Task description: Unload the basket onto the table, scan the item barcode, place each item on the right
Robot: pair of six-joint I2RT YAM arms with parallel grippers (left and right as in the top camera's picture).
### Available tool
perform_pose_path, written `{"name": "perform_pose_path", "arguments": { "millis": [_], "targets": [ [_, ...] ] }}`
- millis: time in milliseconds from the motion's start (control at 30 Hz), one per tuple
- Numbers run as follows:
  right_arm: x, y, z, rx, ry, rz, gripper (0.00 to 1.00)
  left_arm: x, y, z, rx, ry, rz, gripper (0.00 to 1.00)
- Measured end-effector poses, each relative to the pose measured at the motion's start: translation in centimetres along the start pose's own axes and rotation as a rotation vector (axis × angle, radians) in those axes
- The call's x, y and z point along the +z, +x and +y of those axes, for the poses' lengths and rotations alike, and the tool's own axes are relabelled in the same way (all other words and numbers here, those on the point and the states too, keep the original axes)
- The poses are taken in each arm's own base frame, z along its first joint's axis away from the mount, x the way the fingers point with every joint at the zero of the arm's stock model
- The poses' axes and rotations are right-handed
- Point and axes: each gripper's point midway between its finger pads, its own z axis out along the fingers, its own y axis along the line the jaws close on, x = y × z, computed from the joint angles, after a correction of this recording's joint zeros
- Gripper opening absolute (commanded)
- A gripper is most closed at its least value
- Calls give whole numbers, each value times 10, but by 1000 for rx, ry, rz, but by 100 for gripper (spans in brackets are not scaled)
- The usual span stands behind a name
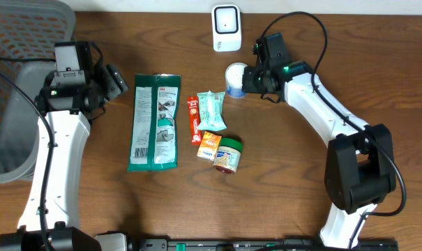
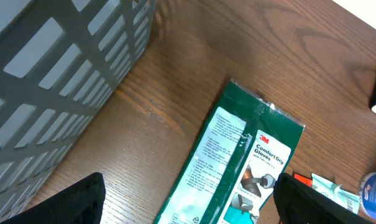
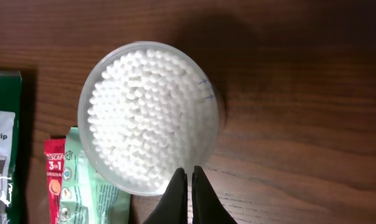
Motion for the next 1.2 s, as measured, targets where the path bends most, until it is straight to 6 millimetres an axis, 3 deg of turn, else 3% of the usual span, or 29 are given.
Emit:
{"name": "perform_pose_path", "arguments": {
  "millis": [200, 433, 567, 867, 1033, 1200],
  "targets": [
    [-1, -16, 20, -12, -102, -57, 1, 0, 0, 0, 0, 0, 0, 86],
    [2, -17, 22, -14, -114, -60, 1, 0, 0, 0, 0, 0, 0, 86],
    [12, -5, 16, -5, -98, -11, 1, 0, 0, 0, 0, 0, 0, 86],
    [-1, 23, 10, 15, -66, 116, 1, 0, 0, 0, 0, 0, 0, 86],
    [6, 48, -15, 25, 45, 195, 1, 0, 0, 0, 0, 0, 0, 86],
    [7, 58, -28, 26, 109, 225, 1, 0, 0, 0, 0, 0, 0, 86]
  ]
}}
